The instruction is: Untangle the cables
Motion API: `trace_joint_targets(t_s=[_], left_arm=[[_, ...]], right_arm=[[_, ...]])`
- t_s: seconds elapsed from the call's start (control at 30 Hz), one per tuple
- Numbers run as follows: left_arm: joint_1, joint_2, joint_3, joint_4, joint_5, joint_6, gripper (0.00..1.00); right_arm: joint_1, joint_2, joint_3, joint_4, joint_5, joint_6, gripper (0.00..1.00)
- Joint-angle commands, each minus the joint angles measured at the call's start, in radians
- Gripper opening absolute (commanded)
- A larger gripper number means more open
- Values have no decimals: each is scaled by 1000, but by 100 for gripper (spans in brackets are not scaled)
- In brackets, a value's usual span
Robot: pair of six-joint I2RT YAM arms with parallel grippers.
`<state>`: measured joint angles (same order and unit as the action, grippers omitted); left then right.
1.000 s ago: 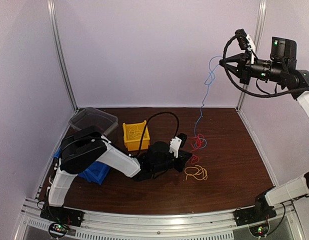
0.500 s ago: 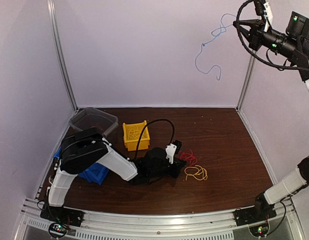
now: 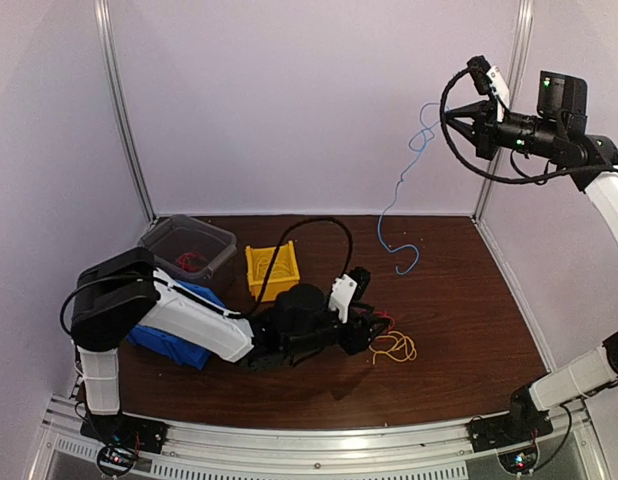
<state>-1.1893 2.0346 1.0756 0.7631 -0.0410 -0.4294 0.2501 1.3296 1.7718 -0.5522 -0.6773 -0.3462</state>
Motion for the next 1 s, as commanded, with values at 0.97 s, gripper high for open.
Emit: trace_joint_targets(t_s=[0.97], left_arm=[[16,40,99,427,121,130,63]], right_arm=[[2,-182,-302,20,-261,113,0]])
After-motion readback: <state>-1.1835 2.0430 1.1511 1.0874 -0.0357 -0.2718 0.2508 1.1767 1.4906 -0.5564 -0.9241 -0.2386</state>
